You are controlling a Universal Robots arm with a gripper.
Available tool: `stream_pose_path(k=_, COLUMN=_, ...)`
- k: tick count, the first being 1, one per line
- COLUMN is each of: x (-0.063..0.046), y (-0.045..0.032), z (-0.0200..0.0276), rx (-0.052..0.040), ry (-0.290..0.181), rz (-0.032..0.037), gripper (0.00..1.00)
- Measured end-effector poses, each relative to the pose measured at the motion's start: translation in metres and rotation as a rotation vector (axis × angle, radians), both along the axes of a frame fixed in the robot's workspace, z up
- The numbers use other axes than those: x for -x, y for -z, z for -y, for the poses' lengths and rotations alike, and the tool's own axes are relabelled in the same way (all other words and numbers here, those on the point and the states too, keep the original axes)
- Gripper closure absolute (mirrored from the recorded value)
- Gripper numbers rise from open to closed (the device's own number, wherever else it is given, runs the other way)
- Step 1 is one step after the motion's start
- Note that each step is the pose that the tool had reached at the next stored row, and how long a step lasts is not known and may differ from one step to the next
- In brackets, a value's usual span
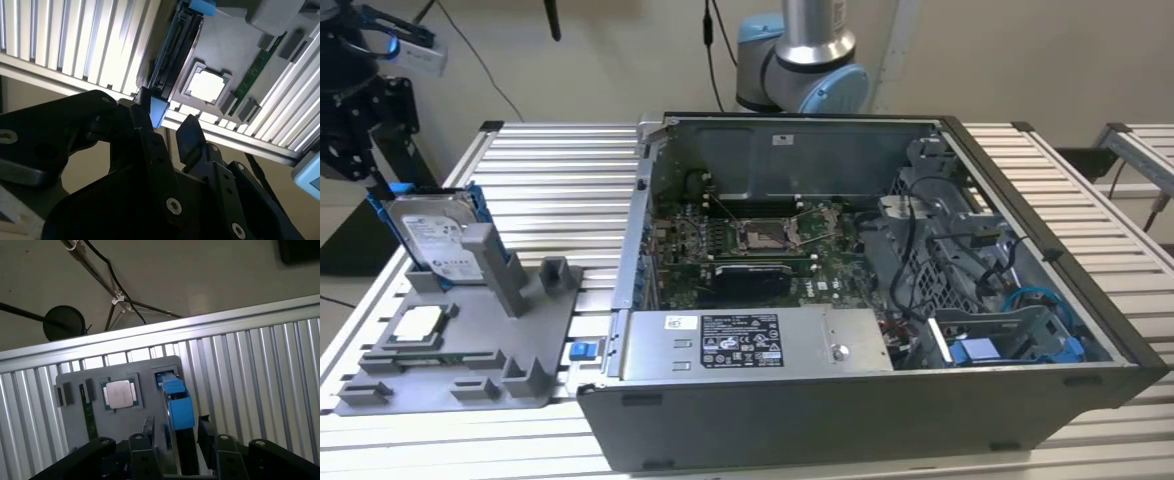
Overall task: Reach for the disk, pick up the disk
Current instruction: 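Pick up the disk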
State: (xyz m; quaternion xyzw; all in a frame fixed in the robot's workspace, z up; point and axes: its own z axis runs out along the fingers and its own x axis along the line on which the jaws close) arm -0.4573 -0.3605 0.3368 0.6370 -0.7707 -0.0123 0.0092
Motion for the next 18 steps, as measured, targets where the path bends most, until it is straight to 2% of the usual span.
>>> stream_pose_path(k=6, x=0.003, y=0.0108, z=0.0, rx=0.0001, ry=-0.03, rz=0.003, gripper=0.0)
stream_pose_path(k=11, x=0.005, y=0.0197, z=-0.0011, rx=0.0001, ry=-0.081, rz=0.0113, gripper=0.0)
stream_pose_path(k=14, x=0.005, y=0.0252, z=-0.0015, rx=0.0, ry=-0.109, rz=0.0138, gripper=0.0)
stream_pose_path(k=18, x=0.005, y=0.0325, z=-0.0028, rx=0.0001, ry=-0.127, rz=0.0181, gripper=0.0)
